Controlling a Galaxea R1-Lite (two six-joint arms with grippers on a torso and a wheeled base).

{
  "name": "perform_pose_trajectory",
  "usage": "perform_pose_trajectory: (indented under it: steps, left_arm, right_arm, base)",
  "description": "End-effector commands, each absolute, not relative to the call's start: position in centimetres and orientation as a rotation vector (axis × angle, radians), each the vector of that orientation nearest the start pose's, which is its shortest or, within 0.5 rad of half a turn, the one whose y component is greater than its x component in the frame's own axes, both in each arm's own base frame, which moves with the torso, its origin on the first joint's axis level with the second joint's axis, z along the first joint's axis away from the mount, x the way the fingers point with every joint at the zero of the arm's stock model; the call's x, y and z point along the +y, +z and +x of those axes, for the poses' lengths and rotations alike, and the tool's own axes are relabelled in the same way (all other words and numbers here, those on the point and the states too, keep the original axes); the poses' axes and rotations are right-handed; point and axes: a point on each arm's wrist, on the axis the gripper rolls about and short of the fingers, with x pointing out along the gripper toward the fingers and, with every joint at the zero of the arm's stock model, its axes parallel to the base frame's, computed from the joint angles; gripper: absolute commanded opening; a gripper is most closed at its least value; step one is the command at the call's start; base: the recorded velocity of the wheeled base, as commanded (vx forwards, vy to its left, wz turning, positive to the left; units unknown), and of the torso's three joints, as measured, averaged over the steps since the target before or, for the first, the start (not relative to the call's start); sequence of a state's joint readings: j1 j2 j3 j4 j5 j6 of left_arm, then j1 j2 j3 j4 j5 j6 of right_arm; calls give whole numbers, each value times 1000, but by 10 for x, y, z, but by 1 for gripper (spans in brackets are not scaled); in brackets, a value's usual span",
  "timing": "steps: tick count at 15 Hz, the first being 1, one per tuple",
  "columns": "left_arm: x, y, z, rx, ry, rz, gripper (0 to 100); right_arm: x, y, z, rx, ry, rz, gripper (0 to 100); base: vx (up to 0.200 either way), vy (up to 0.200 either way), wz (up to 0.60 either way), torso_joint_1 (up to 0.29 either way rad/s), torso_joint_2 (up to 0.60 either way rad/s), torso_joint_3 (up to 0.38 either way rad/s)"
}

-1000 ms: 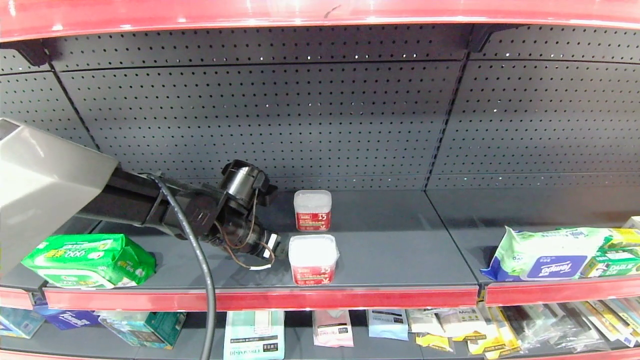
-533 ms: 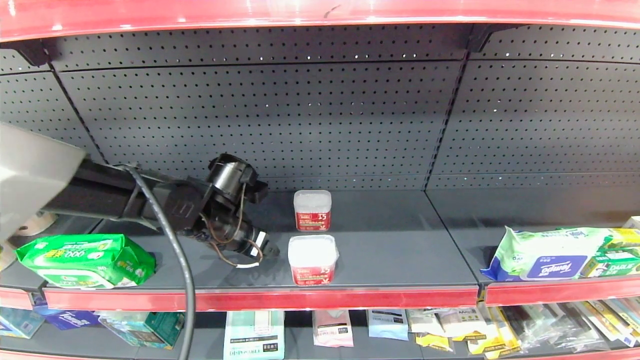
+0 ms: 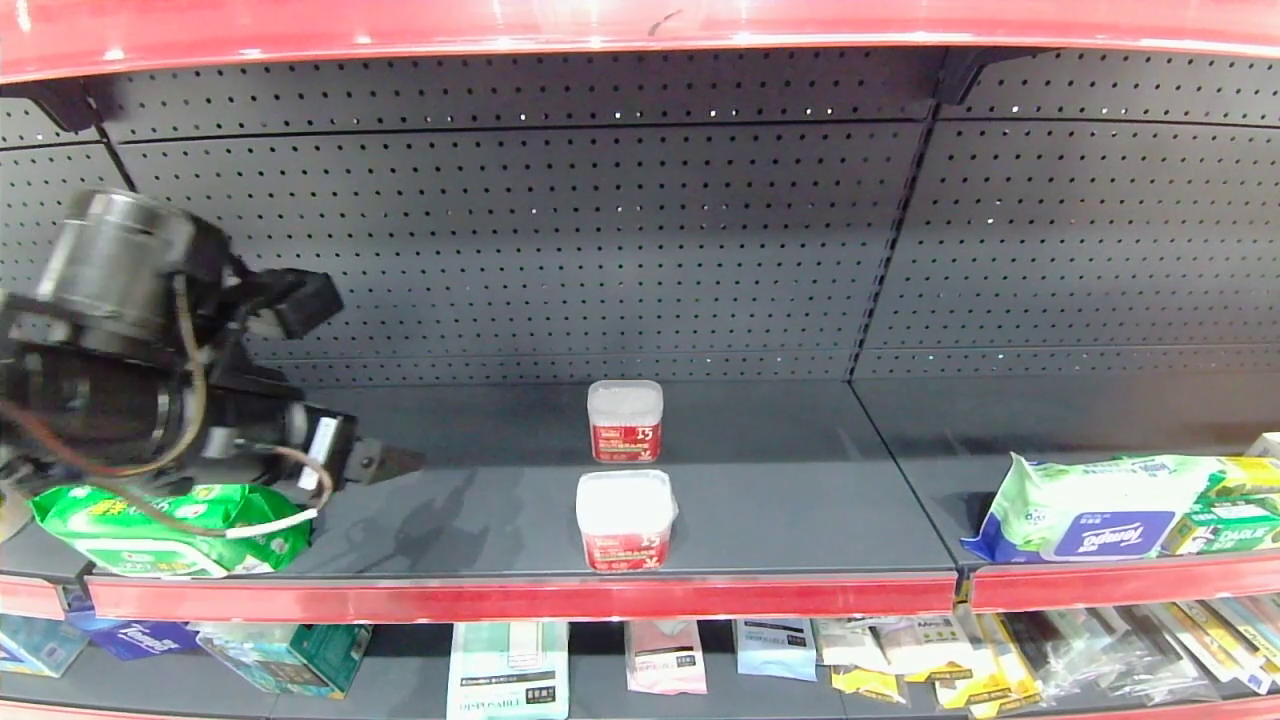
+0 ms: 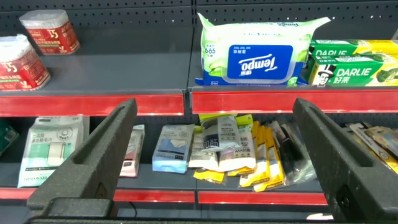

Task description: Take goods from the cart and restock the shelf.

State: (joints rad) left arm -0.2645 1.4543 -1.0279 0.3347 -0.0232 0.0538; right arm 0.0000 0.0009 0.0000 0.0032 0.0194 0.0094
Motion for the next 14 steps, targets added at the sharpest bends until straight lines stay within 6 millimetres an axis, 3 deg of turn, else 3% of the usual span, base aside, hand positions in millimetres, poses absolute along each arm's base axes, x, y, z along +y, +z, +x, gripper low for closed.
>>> perform_pose_trajectory:
  steps: [1,4,8,9,11,14]
  left_arm:
    - [-22,234,81,515,-300,110,100]
    - [-7,192,20,411,-328,137,100]
    - [4,137,-18,293,-308,119,100]
    - [8,96,-33,227,-293,105,100]
    - [9,90,-31,151,-306,-8,100]
    - [15,88,-29,133,-21,-13,100]
  right_arm:
    - [0,75,-23,5,20,8,100]
    - [0,75,-23,5,20,9,100]
    - [0,75,-23,5,20,9,100]
    - [0,75,-23,5,20,9,100]
    - [0,75,-23,3,20,9,100]
    - [0,75,-23,3,20,9,100]
  base:
    - [0,0,0,0,0,0]
    - [0,0,0,0,0,0]
    - [0,0,0,0,0,0]
    - [0,0,0,0,0,0]
    - [0,0,0,0,0,0]
    - [0,0,0,0,0,0]
